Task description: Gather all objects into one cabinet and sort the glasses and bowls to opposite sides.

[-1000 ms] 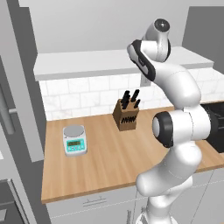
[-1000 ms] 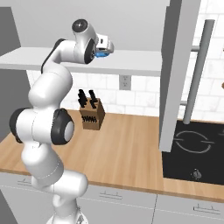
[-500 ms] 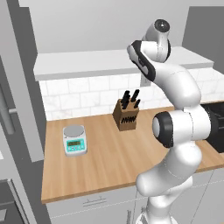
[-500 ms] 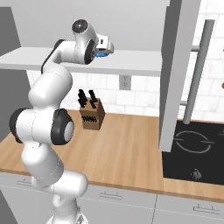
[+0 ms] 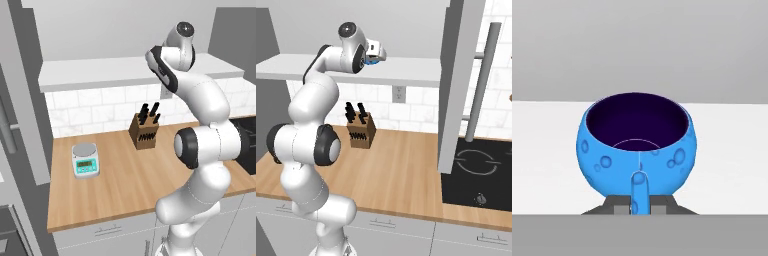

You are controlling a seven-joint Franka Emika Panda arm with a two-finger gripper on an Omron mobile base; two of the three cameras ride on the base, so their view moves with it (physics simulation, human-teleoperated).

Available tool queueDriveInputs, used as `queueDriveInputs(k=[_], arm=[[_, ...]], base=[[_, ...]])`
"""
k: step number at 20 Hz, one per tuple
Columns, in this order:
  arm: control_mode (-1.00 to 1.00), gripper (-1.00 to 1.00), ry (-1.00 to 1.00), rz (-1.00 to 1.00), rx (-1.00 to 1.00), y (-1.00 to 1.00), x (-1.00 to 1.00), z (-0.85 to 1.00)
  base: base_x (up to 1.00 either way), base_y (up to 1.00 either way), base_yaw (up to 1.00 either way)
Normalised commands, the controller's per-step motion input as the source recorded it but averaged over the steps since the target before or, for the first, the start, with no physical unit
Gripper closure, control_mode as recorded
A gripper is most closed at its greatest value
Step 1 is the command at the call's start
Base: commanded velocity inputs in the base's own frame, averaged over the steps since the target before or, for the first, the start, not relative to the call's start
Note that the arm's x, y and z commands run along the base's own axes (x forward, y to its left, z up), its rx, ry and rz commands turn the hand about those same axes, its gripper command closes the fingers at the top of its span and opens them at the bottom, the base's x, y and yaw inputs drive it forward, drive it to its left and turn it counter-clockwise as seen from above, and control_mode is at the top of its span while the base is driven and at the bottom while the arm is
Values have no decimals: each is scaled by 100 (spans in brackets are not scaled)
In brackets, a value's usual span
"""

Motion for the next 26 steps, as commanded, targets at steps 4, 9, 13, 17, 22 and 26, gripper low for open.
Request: queueDriveInputs(k=[4, 9, 13, 17, 22, 26], arm=[[-100, 100, 0, 0, 0, 0, 1, 0], [-100, 100, 1, 0, 0, 0, 0, 0], [-100, 100, 0, 0, 0, 0, -16, 0], [-100, 100, 0, 0, 0, 0, -18, 1], [-100, 100, 0, 0, 0, -5, -28, 0], [-100, 100, 0, 0, 0, -5, -27, 0]], base=[[0, 0, 0], [0, 0, 0], [0, 0, 0], [0, 0, 0], [0, 0, 0], [0, 0, 0]])
